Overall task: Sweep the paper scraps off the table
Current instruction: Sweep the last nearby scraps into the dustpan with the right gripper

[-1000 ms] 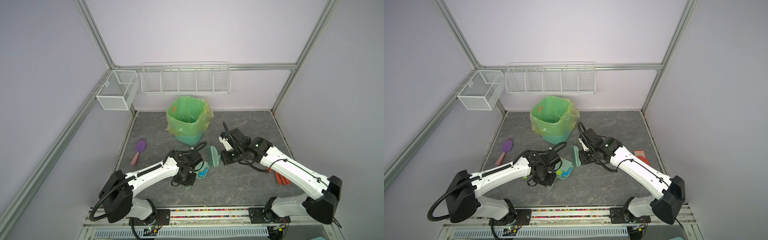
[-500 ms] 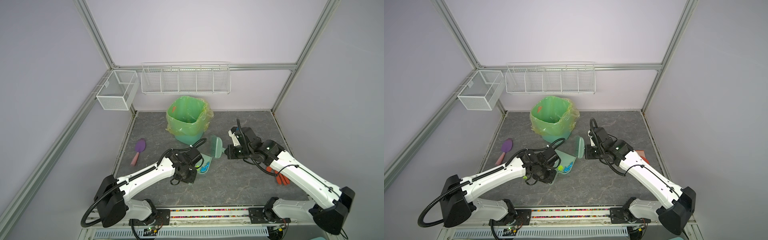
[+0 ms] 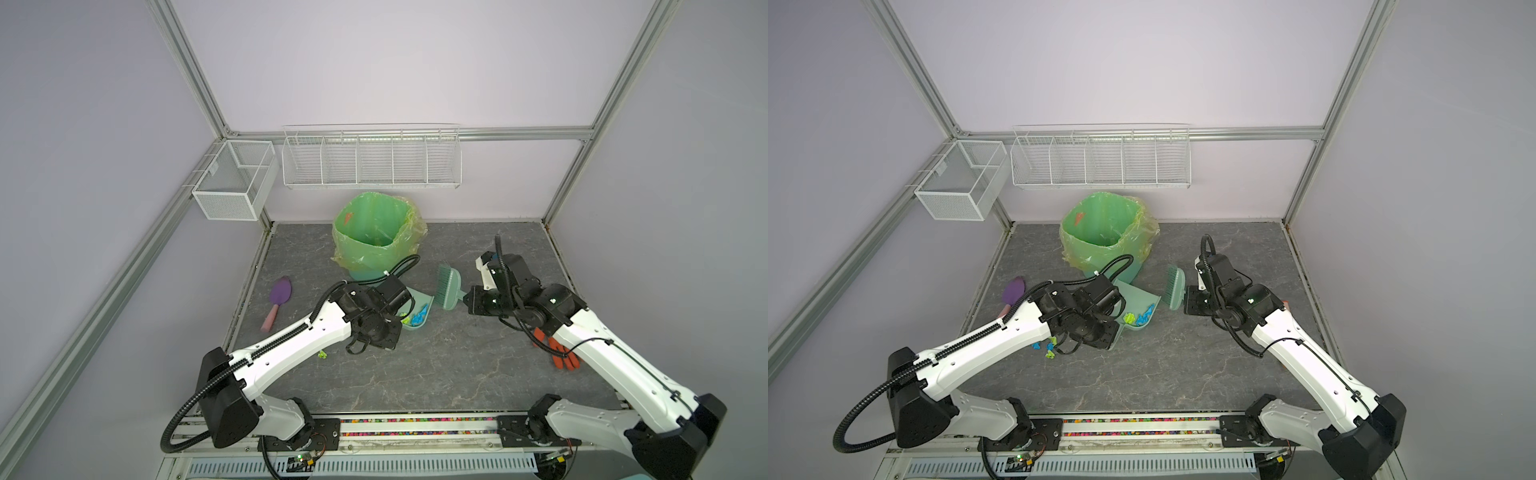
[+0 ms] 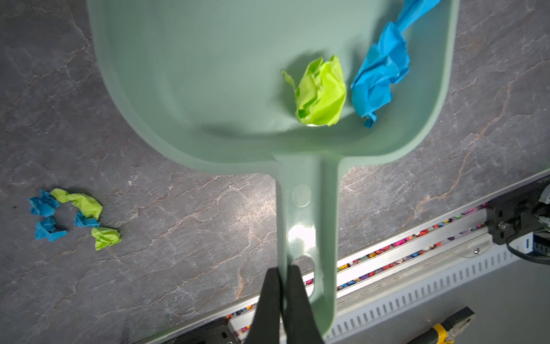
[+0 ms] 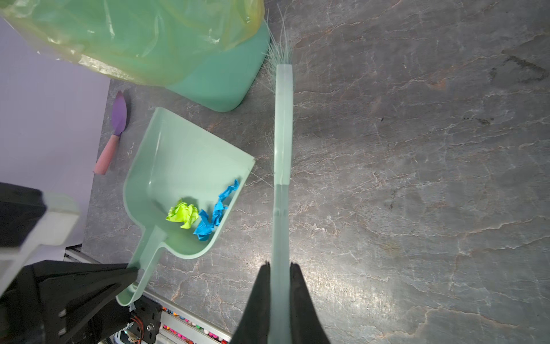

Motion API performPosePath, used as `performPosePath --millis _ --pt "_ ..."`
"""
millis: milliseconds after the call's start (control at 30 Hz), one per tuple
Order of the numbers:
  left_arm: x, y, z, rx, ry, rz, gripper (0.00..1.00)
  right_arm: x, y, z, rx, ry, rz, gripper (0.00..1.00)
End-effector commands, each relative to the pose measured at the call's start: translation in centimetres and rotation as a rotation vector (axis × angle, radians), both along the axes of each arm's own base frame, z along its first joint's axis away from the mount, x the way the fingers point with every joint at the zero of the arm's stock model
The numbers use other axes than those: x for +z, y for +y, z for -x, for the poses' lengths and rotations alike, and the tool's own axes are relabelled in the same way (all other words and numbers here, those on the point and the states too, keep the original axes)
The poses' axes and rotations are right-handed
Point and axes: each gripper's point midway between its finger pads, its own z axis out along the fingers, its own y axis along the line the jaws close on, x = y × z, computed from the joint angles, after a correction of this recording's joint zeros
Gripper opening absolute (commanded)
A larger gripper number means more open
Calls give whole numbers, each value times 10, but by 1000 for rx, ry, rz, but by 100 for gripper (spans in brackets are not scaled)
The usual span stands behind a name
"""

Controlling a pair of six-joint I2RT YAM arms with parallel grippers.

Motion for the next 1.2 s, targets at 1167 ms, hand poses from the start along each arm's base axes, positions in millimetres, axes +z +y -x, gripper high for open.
performPosePath --millis 1167 --pt "137 5 -42 -2 -254 56 0 -22 -16 7 -21 24 -29 7"
